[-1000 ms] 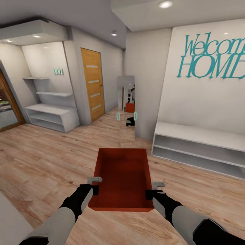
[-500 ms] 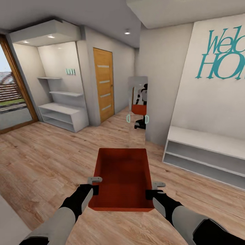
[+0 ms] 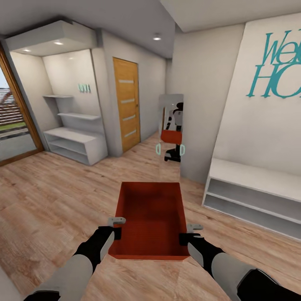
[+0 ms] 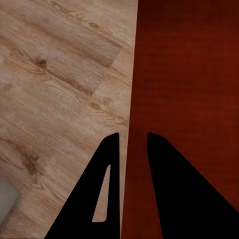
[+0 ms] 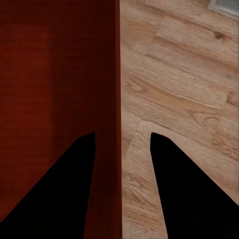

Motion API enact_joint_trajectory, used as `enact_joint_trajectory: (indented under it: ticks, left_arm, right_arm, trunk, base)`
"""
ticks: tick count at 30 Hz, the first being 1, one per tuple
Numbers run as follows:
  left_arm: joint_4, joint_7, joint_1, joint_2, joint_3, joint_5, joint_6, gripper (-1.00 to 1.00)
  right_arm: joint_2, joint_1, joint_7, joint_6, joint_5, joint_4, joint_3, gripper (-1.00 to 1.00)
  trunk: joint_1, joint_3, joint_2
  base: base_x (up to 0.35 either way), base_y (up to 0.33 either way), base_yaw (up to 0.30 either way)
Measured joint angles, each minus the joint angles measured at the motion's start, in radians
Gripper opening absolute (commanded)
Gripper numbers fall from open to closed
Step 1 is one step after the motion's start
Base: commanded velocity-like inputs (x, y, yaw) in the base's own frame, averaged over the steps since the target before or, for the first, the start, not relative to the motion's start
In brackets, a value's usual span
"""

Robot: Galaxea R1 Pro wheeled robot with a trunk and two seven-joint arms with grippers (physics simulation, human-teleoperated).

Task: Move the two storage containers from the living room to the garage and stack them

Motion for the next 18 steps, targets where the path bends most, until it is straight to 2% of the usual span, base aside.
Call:
enact_joint_trajectory:
  ticks: [4,18]
  left_arm:
    - [0.000,0.000,0.000,0.001,-0.001,0.002,0.000,-1.00]
    - [0.000,0.001,0.000,-0.001,0.000,-0.002,0.000,-1.00]
  right_arm:
    - [0.001,0.000,0.000,-0.001,0.001,0.000,-0.001,-1.00]
    - [-0.001,0.000,0.000,0.000,-0.002,0.000,0.001,-1.00]
  trunk:
    - [0.000,0.000,0.000]
    - [0.000,0.000,0.000]
  base:
    - [0.322,0.000,0.150]
    - [0.322,0.000,0.255]
